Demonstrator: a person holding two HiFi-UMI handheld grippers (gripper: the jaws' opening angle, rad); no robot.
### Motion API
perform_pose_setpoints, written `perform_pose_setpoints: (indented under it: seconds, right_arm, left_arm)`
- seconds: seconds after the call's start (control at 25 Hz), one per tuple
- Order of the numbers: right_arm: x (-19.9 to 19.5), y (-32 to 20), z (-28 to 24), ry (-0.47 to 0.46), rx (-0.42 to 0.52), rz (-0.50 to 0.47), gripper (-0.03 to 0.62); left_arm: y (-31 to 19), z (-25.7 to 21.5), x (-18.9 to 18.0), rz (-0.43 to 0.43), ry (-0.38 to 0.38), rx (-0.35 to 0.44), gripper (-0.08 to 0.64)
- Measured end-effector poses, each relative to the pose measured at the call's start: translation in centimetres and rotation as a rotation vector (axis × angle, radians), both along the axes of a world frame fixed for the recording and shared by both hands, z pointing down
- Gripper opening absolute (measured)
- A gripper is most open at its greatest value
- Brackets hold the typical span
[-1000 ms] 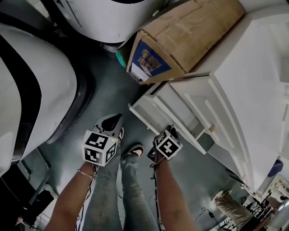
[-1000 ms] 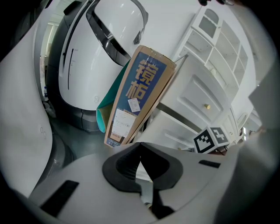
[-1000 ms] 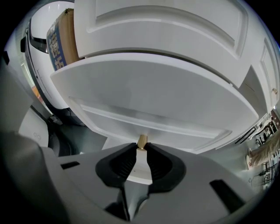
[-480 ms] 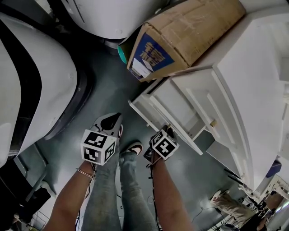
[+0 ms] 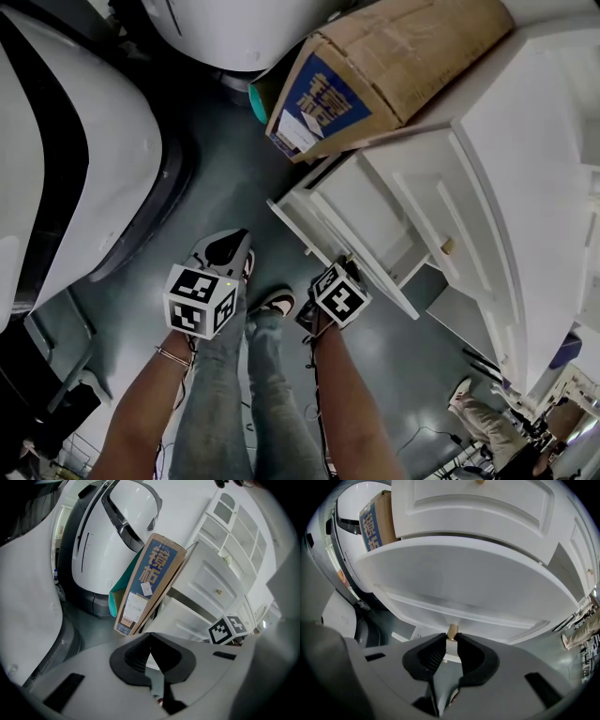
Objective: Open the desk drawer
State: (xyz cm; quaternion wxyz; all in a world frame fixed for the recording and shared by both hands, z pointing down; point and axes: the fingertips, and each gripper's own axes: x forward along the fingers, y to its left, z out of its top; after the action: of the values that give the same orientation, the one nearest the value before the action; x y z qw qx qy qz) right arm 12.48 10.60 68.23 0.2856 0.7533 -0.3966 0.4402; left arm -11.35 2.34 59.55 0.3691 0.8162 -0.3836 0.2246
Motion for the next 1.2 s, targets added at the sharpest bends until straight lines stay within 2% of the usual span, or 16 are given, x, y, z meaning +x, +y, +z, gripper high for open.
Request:
perform_pose_setpoints:
  seconds: [1.2]
  right_arm:
    - [-2.6, 2.5, 0.3, -0.022, -0.024, -0.043, 0.083]
  left_arm:
    - [1.0, -0.1, -0.7, -0.018, 0.006, 0.001, 0.017]
